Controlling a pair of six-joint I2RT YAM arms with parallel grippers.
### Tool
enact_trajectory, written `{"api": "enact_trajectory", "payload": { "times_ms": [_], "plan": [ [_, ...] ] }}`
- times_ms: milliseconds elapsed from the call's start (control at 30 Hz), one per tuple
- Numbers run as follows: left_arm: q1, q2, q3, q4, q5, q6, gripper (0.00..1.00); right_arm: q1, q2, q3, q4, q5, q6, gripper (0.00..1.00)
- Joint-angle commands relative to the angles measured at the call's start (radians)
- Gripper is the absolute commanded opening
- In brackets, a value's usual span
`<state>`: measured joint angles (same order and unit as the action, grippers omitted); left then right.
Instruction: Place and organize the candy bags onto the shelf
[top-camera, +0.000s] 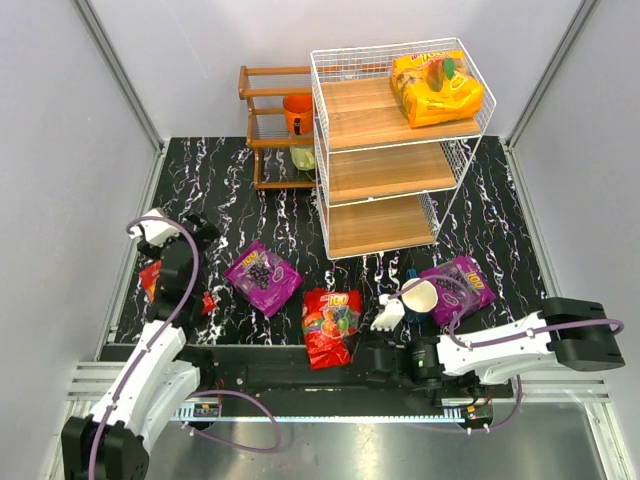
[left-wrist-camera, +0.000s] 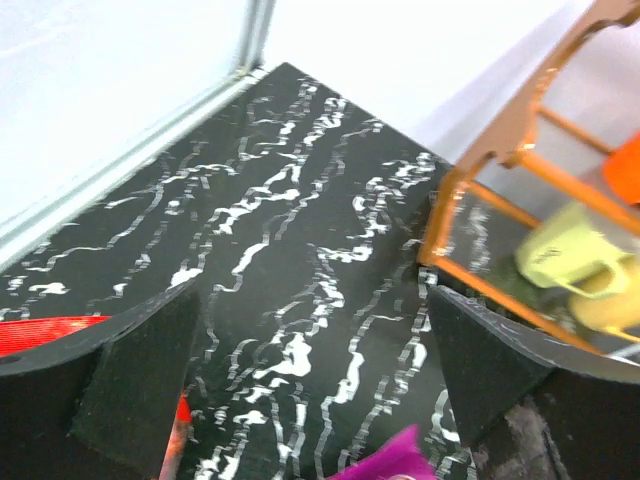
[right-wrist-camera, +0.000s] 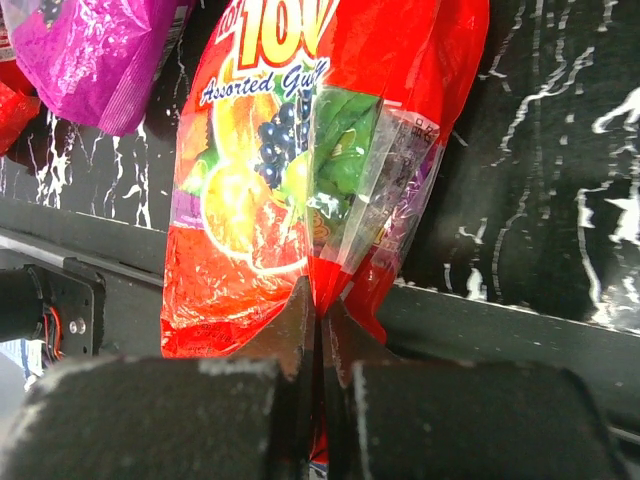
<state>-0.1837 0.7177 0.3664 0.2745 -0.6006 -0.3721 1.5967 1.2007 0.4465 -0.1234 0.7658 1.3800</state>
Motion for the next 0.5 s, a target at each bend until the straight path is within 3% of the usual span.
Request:
{"api": "enact_trajectory", "payload": {
  "times_ms": [0, 133, 300, 400, 467],
  "plan": [
    [-0.007, -0.072, 0.091, -0.271, 0.135, -0.169, 0.99, 0.006, -0.087, -0.041, -0.076, 0.089, 0.043, 0.0],
    [-0.007, -0.127, 0.074, -0.342, 0.293, -0.287, 0.99, 0.006, -0.124, -0.065, -0.091, 0.096, 0.05, 0.0],
    [-0.022, -0.124, 0.057, -0.389, 0.583, -0.315, 0.99, 0.006, -0.122, -0.058, -0.097, 0.104, 0.03, 0.0],
    [-0.114, -0.204, 0.004, -0.44, 0.582, -0.356, 0.99, 0.006, -0.112, -0.061, -0.099, 0.113, 0.051, 0.0],
    [-0.244, -0.286, -0.02, -0.463, 0.482, -0.392, 0.99, 0.006, -0.112, -0.068, -0.096, 0.127, 0.07, 0.0]
  ]
}}
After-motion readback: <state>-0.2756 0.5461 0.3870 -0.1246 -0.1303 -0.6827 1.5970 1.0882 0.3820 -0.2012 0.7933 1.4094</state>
